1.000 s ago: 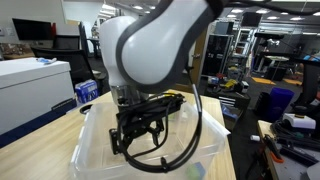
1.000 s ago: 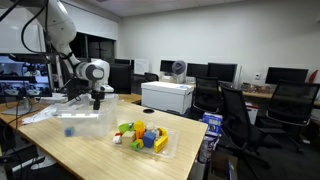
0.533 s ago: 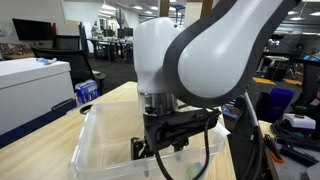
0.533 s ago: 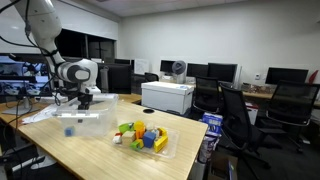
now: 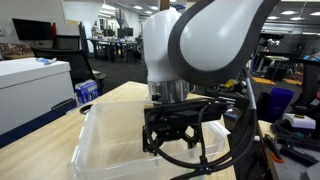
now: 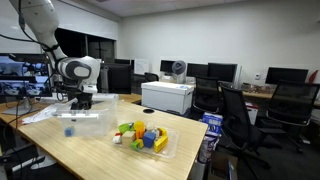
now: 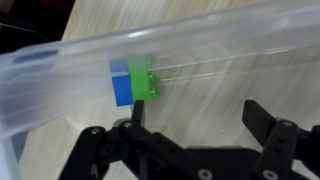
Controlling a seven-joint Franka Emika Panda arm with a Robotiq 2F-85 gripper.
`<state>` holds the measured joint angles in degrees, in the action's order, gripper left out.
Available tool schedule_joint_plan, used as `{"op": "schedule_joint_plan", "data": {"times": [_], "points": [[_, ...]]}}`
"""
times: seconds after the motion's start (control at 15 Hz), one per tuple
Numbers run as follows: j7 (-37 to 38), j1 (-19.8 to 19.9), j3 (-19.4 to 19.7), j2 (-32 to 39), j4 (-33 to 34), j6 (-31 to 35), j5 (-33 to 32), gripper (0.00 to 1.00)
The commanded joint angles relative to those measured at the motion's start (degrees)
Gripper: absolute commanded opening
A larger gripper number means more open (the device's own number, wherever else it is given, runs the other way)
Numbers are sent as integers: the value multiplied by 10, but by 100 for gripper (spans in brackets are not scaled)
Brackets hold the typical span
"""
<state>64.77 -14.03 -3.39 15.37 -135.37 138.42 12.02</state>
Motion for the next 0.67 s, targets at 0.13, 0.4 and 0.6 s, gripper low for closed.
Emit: {"op": "schedule_joint_plan", "data": {"times": [0.13,0.4,0.6], "points": [[41,29,-4,-4,-11,-57,26,100],[35,42,-4,21,5,-90,42,100],[27,47,-6,38,13,-100,58,100]]}}
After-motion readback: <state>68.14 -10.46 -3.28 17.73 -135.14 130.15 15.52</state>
